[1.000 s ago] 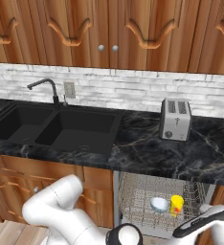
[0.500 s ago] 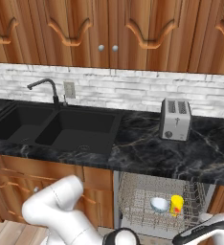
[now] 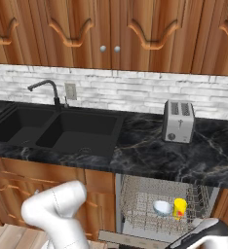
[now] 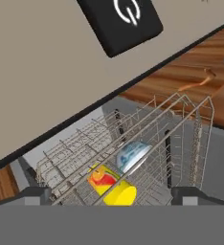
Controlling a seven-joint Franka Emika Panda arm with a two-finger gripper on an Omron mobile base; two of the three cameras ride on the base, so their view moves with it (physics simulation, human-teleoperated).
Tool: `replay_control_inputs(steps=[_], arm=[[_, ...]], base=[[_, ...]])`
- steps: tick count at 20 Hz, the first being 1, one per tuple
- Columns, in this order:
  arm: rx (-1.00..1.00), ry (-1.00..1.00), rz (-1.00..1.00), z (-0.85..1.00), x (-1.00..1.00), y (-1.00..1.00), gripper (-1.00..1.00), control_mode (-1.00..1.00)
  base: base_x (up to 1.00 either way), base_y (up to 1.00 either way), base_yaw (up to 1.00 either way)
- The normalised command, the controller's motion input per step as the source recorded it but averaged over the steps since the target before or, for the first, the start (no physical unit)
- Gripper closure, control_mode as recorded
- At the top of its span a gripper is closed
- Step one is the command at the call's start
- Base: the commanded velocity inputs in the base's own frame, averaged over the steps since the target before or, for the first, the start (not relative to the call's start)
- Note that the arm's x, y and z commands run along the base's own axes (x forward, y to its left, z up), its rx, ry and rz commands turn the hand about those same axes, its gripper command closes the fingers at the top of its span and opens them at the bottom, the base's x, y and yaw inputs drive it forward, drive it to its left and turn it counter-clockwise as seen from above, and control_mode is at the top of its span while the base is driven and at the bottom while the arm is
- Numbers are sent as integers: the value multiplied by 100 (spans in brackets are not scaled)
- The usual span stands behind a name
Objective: Pick up the cup and bowl from the counter, place them in the dishwasher, and close the dishwasher door.
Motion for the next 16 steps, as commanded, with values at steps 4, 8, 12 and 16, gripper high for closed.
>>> replay_control_inputs(steps=[4,8,12,16], arm=[[-4,-15,0,-14,-49,12,-100,-100],[0,-18,0,-7,-61,0,-100,-100],[0,-19,0,0,-76,0,-100,-100],[0,-17,0,0,-76,0,-100,-100]], base=[[0,0,0],[0,0,0],[0,0,0],[0,0,0]])
